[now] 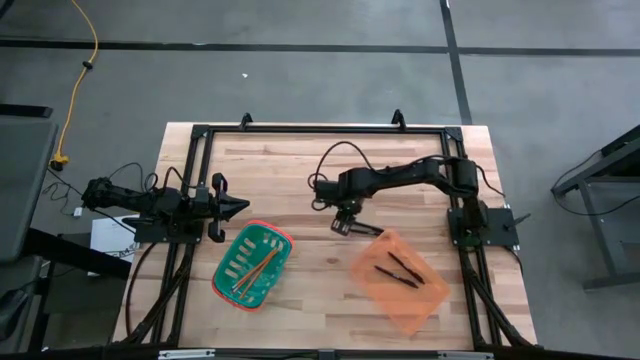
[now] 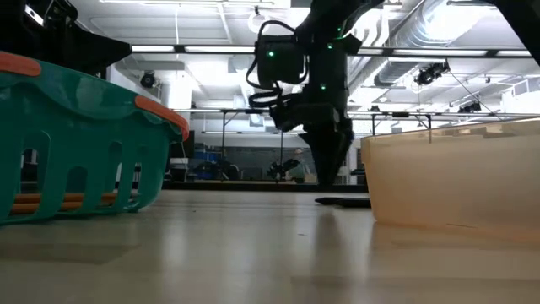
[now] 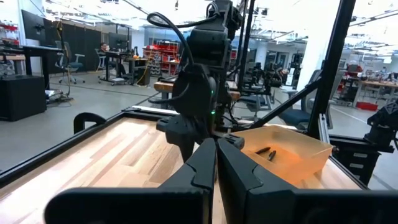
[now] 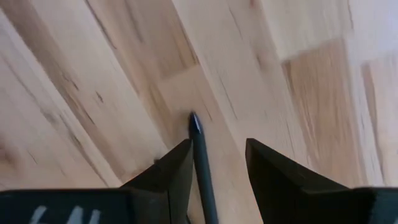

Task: Sort pens & pencils
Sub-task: Put the black pen into the orange bin

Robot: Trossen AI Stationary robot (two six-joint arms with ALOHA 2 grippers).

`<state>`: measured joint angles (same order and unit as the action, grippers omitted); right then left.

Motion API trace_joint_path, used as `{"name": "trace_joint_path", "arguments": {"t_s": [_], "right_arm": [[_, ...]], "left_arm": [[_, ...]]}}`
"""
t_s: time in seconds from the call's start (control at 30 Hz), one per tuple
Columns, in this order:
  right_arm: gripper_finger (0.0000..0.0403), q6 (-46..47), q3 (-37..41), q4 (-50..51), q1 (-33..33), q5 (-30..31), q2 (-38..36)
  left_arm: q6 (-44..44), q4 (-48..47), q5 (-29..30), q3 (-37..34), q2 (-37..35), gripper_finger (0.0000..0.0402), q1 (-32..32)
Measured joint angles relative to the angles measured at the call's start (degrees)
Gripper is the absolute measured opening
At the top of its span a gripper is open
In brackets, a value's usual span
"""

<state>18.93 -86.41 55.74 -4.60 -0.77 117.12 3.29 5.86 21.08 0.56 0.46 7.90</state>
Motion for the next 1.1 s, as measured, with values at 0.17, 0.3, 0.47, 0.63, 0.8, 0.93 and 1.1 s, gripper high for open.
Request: {"name": "trace_joint_path", "arguments": {"t_s": [0.17, 0.3, 0.47, 0.63, 0.8, 0.93, 1.1], "right_arm": [[0.0138, -1.4, 0.8, -3.0, 0.0, -0.7, 0.2], [0.0138, -2.5, 3.5, -5.3, 0.0, -1.2, 0.3], [0.0138, -2.5, 6.0, -7.9, 0.1, -1.1, 0.3], [0.0138, -2.5, 8.4, -9.4, 0.1, -1.0, -0.2], [0.0118, -2.8, 9.5, -10.2, 0.1, -0.9, -0.1], [0.0066, -3.0, 9.4, -9.9, 0.1, 0.1, -0.1], [0.0009, -2.9, 9.4, -9.7, -0.2, 0.6, 0.0]], "left_arm": [[0.0, 0.0, 0.0, 0.0, 0.0, 0.0006, 0.0], [0.0, 0.0, 0.0, 0.0, 0.0, 0.0005, 0.0], [0.0, 0.0, 0.0, 0.0, 0.0, 0.0005, 0.0], [0.0, 0.0, 0.0, 0.0, 0.0, 0.0005, 0.0], [0.0, 0.0, 0.0, 0.0, 0.0, 0.0005, 0.0], [0.0, 0.0, 0.0, 0.0, 0.0, 0.0005, 0.0], [0.0, 0.0, 0.0, 0.0, 0.0, 0.0005, 0.0]]}}
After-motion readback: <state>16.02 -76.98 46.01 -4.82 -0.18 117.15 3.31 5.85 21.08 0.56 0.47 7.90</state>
